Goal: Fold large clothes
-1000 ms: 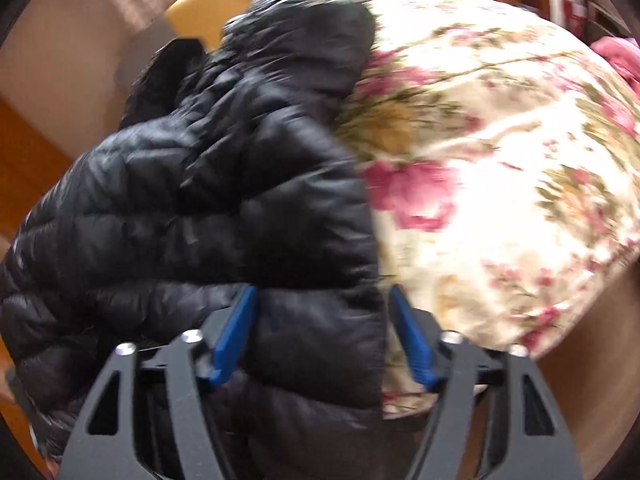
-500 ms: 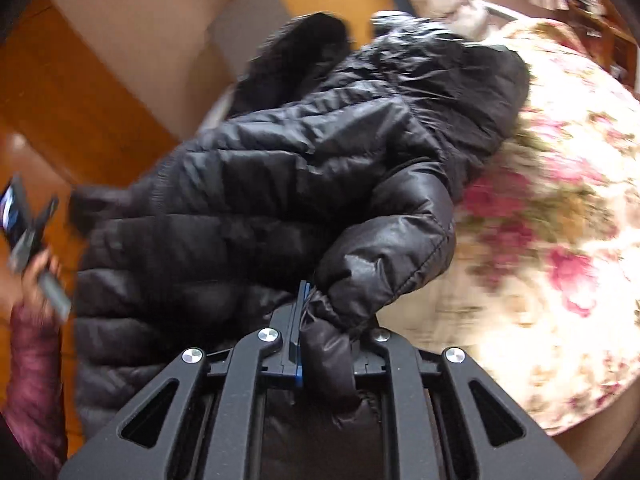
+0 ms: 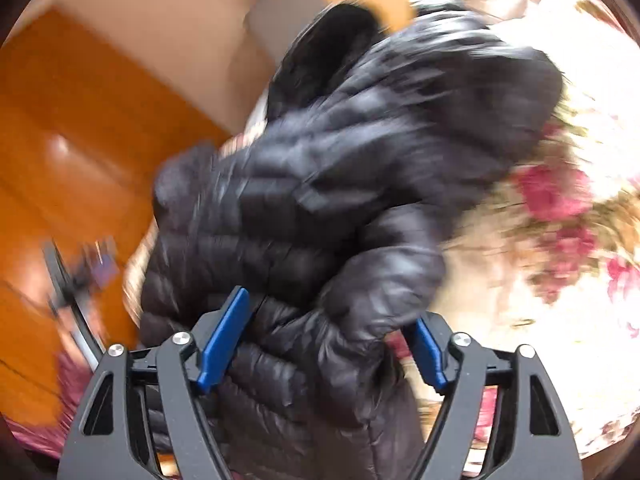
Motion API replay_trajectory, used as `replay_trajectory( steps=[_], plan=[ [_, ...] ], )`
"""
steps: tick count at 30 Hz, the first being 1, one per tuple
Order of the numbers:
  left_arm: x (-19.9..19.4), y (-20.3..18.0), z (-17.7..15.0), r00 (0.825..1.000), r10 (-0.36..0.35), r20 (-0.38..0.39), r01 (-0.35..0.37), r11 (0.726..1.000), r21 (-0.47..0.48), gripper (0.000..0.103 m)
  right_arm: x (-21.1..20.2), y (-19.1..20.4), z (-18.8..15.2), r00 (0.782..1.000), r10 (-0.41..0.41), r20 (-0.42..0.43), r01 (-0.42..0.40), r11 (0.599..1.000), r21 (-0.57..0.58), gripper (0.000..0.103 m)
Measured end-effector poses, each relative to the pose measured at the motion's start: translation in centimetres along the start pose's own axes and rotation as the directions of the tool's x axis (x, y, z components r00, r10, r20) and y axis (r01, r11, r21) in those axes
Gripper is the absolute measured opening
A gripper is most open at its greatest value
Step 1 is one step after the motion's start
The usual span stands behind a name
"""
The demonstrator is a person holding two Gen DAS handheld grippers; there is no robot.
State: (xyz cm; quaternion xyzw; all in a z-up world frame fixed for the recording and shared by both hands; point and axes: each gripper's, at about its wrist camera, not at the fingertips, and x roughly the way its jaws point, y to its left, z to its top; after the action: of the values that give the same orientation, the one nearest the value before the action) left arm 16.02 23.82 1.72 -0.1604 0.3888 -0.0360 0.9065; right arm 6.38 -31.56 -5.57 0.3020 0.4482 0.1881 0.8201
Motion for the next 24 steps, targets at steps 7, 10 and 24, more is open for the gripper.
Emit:
replay_trajectory(
  steps=[7,10,24],
  plan=[
    [1.5,-1.7,-7.2,0.979,-0.104,-0.176,0.089,0.992,-0.090,0.086,-6.4,-12.5,7.1,0.966,-0.094,0.243,0.020,0.957,0.290,0.076],
    [2.6,-2.2,-8.3,0.981,-0.008,-0.194,0.003,1.000,-0.025,0.086,-6.2,-14.8,12.8,0.943,-0.175,0.282,0.090,0.953,0.289,0.062],
    [7.1,-2.7,-10.6,0.937,0.214,-0.277,-0.182,0.974,0.137,0.082,11.0,-14.9,24.7,0.906,-0.400,-0.140,0.411,0.910,0.061,0.018]
  ],
)
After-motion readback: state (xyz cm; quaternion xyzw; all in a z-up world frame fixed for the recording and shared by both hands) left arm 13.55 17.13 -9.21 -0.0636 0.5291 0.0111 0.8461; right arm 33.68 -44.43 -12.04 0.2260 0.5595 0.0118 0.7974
